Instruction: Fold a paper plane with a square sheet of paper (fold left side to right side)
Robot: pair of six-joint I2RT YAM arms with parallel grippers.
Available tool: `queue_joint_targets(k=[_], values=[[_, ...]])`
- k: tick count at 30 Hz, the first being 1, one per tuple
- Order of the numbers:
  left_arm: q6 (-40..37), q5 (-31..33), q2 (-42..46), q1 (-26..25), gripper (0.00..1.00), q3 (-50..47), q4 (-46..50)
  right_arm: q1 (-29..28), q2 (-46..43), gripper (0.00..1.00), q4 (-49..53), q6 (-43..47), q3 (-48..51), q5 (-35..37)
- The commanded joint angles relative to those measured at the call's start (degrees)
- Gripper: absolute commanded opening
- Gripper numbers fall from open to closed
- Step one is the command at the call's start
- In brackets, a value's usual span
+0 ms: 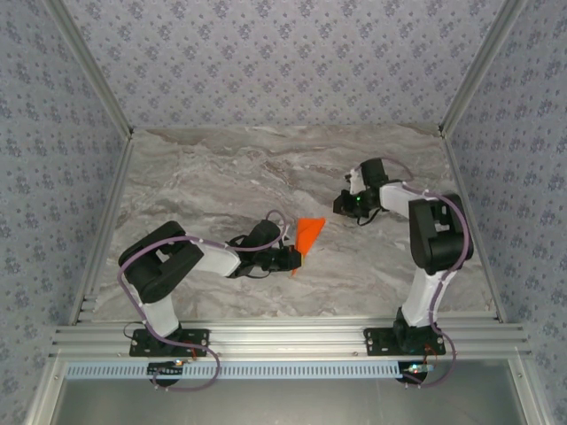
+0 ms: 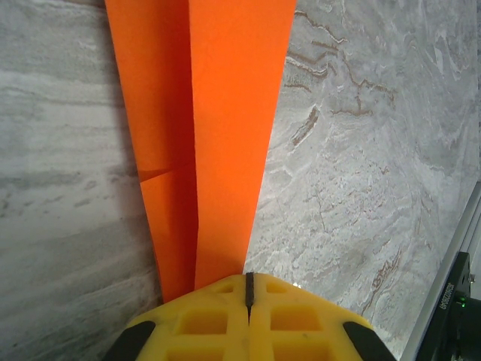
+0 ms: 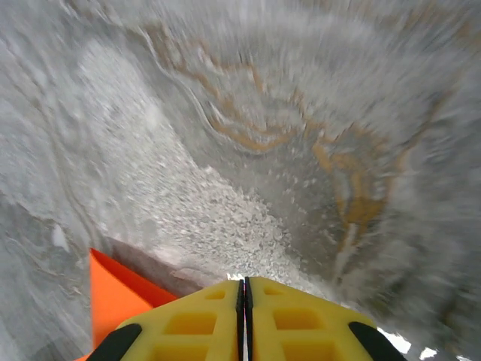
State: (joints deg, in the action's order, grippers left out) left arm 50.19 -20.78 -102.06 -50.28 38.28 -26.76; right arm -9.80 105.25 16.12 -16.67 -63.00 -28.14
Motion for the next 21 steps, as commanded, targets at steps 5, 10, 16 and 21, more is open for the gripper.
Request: queue_joint_targets(k=[5,10,16,21], values=[[-0.04,0.73,-0.6,-0.7,0.06,-1.41,8.38,-5.39,-13.82,0.14,-6.48,-5.16,11.09,-4.64],[-0.18,0.25,-0.77,-0.69,0.07,-0.75,8.43,-12.05,-11.81,0.14,-13.74,-11.32,14.55,-6.34],[-0.01,-0.03,0.12,-0.69,0.07,-0.78,8.21,-16.44,-4.27,0.14,-14.08,-12.45,12.18,-3.49],[-0.28,-0.41,2.99,-0.7,0.12,-0.25,9.3,-16.74,-0.88,0.14,-9.21,-11.89,11.02,0.7]])
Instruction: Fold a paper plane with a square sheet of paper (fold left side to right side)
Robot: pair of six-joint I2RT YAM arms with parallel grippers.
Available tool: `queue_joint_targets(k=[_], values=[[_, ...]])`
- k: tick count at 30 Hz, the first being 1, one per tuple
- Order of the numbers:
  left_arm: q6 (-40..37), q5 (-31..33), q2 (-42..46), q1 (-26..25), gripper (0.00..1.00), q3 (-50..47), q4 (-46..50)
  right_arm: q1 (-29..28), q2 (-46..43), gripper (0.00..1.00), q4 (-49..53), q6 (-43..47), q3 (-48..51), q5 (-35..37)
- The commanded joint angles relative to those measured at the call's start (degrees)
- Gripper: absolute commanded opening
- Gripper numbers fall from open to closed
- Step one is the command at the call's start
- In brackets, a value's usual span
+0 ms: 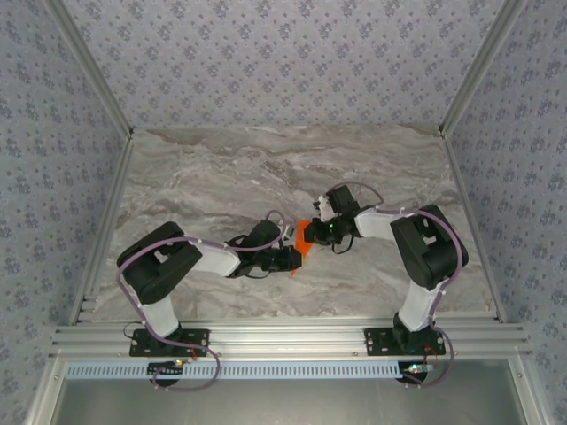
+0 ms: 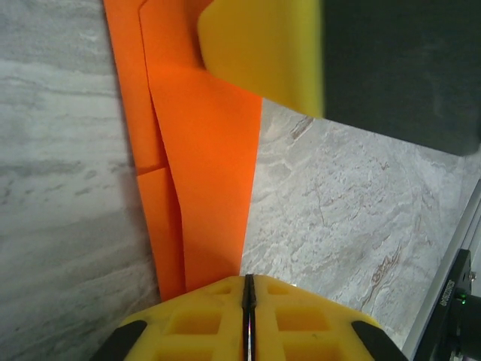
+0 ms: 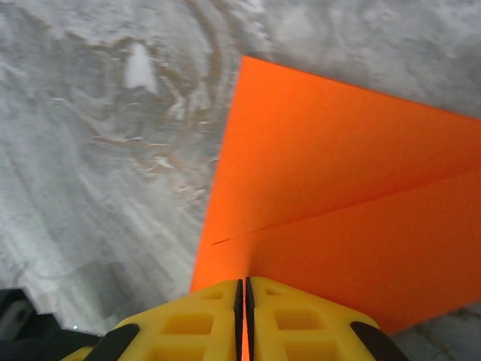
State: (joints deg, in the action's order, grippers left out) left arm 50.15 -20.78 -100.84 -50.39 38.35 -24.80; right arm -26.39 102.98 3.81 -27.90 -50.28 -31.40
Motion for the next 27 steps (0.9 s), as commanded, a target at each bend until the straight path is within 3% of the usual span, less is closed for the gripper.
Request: queue_joint_targets(k=[1,11,27], values=[[-0.32,-0.57,2.64,-0.59,0.13,-0.17,7.61,-0.19,1.8,0.14,4.09,-0.42,-1.77,4.64],[0.41,-6.56,5.88,-0.76,0.16,0.63,6.53,-0.35,2.56,0.14,5.37,0.22,-1.49,5.9],[0.22,-3.27,2.06,-0.76,0.19,-0.41,8.06,-0.77,2.69,0.14,7.92,1.7,-2.31,7.99]])
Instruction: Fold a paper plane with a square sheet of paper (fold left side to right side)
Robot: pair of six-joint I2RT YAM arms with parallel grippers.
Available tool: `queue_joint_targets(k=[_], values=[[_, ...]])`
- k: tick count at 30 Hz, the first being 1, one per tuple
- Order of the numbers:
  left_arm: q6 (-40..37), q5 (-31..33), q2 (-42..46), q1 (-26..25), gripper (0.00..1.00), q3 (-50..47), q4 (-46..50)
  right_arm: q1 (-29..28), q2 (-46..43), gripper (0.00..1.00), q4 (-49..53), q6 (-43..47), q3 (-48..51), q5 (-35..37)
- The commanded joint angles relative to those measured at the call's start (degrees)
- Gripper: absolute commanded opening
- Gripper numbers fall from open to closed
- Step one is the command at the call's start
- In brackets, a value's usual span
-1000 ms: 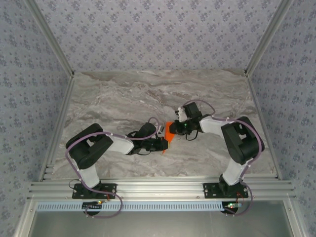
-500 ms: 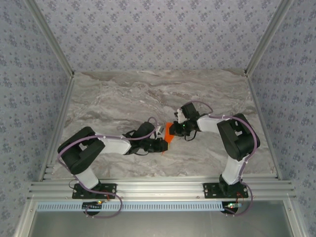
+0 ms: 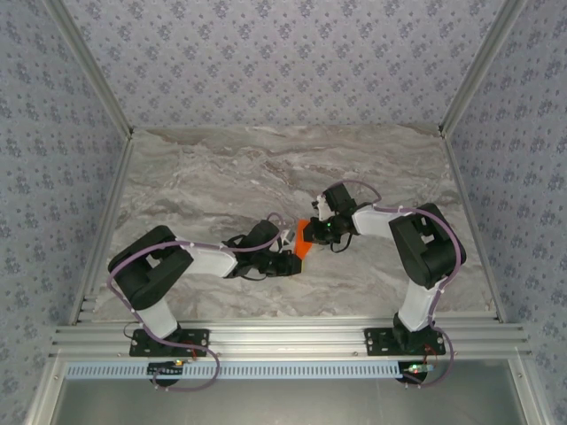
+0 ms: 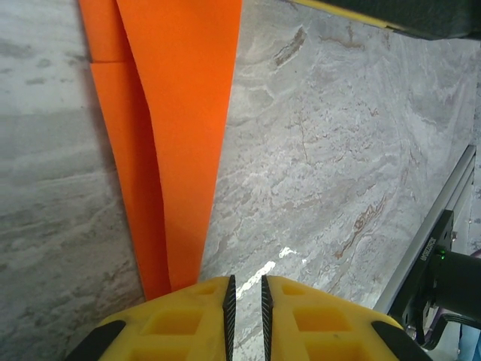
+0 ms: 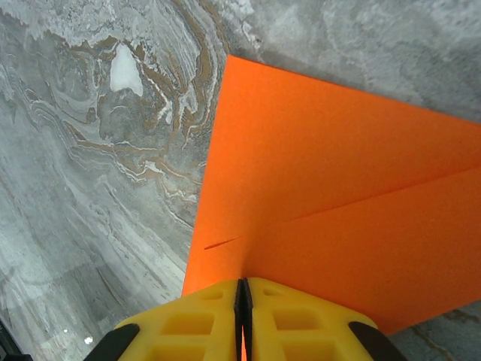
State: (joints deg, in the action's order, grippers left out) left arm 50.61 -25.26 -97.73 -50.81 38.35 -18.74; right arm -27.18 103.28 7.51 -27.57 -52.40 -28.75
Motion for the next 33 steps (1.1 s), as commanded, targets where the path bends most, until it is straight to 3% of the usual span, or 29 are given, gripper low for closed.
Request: queue_joint_targets(k=[1,17,26,33], values=[[-0.27,1.43,-1.14,-0.38,0.18,-0.54,2.03,-0.03,2.37,0.14,4.43,1.46,-0.24,5.52],[0.72,1.53,-0.69,-0.48,0.17,-4.73,1.5,0.39,2.96,0.14,7.17,2.59,-1.52,7.19],[1.48,1.18,2.78,-1.31,0.13,-9.22,1.76,1.1,3.25,0.14,8.18,3.06,-1.95,7.3],[1.04,-0.93,7.25,0.06,0.12,-6.64,3.23,0.99,3.17,0.14,8.22,3.16,-2.0,6.96]])
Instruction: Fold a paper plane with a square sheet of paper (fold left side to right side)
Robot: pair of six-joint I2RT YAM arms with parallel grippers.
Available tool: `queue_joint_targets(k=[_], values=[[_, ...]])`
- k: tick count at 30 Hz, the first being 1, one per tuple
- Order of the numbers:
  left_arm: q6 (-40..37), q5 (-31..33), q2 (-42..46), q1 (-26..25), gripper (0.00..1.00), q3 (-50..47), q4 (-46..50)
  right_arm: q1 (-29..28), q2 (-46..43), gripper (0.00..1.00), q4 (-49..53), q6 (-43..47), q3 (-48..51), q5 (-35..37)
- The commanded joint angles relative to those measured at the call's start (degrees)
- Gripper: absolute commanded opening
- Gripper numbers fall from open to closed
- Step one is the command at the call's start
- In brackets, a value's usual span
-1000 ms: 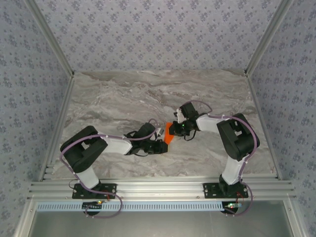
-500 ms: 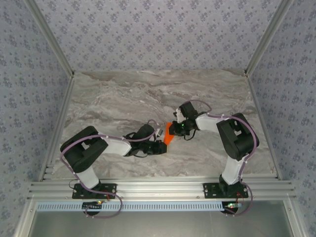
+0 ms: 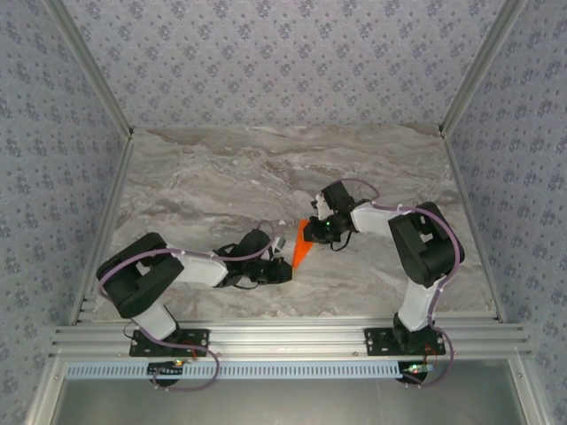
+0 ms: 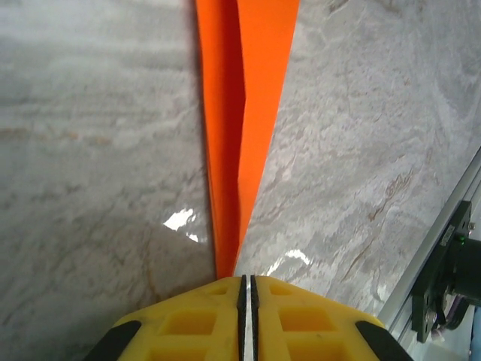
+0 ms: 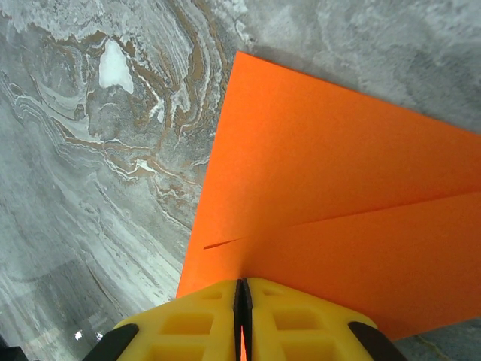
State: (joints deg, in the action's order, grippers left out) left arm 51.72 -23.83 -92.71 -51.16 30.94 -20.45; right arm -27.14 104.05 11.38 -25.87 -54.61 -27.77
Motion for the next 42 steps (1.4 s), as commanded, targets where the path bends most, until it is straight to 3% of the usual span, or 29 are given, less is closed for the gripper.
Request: queue_joint_targets(k=[1,7,19,29,42], values=[[-0.44,-2.84,2.79,0.76,0.12,1.78,5.41,0.86,2.4,0.14,4.34,1.45,0.2,5.97],[-5.23,-3.95,2.56,1.23,0.13,11.23,12.18,0.69,2.22,0.14,4.33,1.39,0.01,5.86],[-8.45,-4.92,-9.89,2.71,0.14,19.92,12.66,0.68,2.17,0.14,4.61,1.62,0.21,5.71],[-8.27,-4.47,-11.21,2.79,0.13,15.13,12.45,0.86,2.28,0.14,5.62,2.27,0.03,6.75],[-7.3,-4.11,-4.34,2.46,0.13,5.34,13.77,1.15,2.23,0.14,6.48,2.61,-0.53,6.9]])
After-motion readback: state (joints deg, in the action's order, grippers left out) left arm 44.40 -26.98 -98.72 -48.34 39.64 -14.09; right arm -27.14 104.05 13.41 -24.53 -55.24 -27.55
